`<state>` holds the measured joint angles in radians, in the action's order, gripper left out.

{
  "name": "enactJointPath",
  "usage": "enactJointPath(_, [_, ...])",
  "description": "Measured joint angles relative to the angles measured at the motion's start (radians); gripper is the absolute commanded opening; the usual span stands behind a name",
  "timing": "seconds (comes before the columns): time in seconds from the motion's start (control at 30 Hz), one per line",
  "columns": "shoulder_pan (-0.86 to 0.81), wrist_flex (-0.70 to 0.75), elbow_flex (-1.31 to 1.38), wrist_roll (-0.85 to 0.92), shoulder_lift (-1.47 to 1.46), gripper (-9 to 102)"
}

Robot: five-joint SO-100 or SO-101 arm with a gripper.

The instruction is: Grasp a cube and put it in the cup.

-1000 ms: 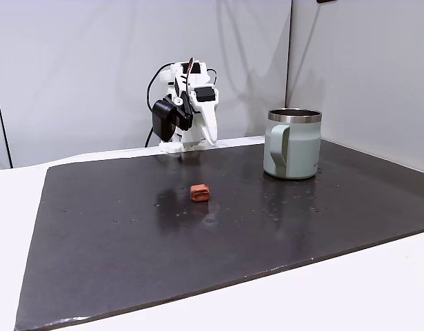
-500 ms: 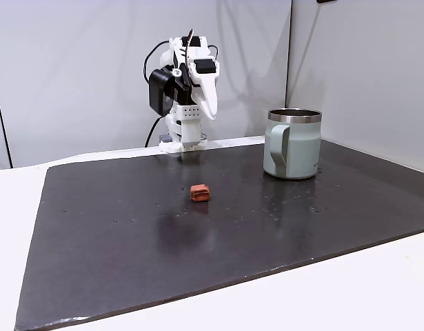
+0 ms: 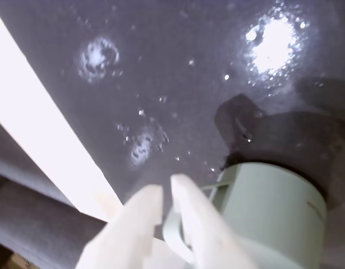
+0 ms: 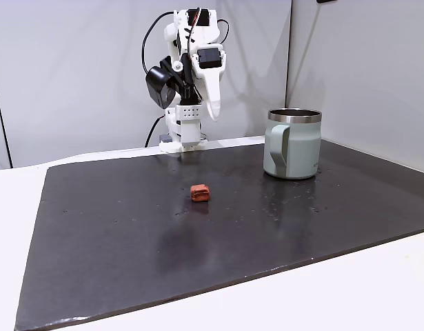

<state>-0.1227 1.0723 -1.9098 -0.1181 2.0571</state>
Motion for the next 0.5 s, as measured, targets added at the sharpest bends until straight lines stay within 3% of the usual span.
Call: enactJointPath(0.5, [-0.025, 0.264, 0.525, -0.135, -0.495, 0])
